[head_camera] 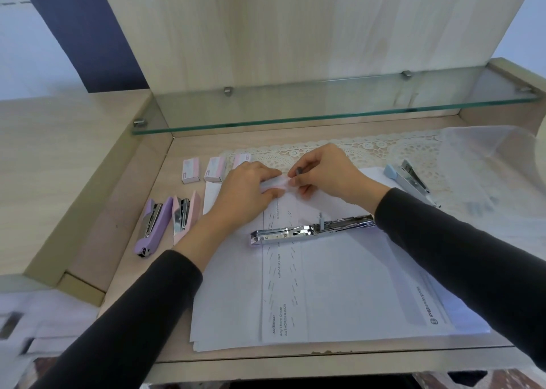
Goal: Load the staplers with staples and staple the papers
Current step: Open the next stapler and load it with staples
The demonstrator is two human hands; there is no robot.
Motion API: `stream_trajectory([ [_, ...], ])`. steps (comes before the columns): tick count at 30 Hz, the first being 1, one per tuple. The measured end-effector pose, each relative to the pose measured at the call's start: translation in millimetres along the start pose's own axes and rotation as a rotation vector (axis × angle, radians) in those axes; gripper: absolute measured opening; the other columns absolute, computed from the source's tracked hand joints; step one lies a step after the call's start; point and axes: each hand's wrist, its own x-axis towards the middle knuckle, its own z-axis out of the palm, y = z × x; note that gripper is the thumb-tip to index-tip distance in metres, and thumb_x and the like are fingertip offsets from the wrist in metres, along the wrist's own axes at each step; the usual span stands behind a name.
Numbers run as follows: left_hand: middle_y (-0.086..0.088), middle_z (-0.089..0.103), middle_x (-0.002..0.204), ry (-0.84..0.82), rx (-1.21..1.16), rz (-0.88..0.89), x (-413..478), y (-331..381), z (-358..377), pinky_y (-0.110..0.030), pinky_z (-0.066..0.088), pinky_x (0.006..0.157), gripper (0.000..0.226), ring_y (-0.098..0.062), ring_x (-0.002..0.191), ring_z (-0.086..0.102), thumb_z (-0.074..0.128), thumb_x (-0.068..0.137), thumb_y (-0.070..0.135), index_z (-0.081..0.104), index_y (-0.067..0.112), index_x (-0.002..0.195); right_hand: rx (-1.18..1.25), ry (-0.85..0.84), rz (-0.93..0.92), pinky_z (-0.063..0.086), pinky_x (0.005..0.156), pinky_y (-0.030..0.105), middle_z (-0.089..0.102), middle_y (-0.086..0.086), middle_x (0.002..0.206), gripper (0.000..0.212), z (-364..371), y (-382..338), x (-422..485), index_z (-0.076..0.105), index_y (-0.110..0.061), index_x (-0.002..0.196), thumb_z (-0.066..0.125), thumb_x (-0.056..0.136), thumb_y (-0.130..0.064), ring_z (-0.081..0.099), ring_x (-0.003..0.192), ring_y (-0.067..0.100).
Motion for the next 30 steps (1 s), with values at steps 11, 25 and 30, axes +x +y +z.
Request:
stream_trajectory([
  [11, -0.007, 0.060, 0.122, -0.024, 0.113, 0.004, 34, -5, -1, -0.032, 0.037, 0.094, 0.033, -0.025, 0.113, 0.050, 0.063, 0.085, 0.023, 0.062, 0.011, 0.116, 0.153, -0.028, 0.103, 0.050, 0.046, 0.016, 0.057, 0.005, 0.058, 0.020, -27, 4, -20, 0.069, 0.003, 0.089, 0.070, 0.070, 0.007, 0.050, 0.040, 0.007],
  [25, 0.000, 0.061, 0.119, 0.037, -0.012, 0.029, -14, 33, -33, -0.025, 0.033, 0.094, 0.030, -0.014, 0.109, 0.052, 0.055, 0.089, 0.035, 0.065, 0.016, 0.110, 0.269, -0.116, 0.114, 0.059, 0.066, 0.027, 0.063, 0.014, 0.077, 0.020, -50, -1, -49, 0.063, 0.004, 0.102, 0.048, 0.088, 0.006, 0.064, 0.064, 0.019],
  [30, 0.004, 0.058, 0.123, -0.083, -0.003, 0.040, -53, 60, -16, -0.029, 0.034, 0.097, 0.039, -0.014, 0.115, 0.048, 0.053, 0.088, 0.044, 0.060, 0.022, 0.118, 0.043, -0.051, 0.028, 0.059, 0.066, 0.025, 0.063, 0.012, 0.070, 0.016, -54, -1, -62, 0.064, 0.006, 0.097, 0.057, 0.083, 0.007, 0.064, 0.058, 0.014],
])
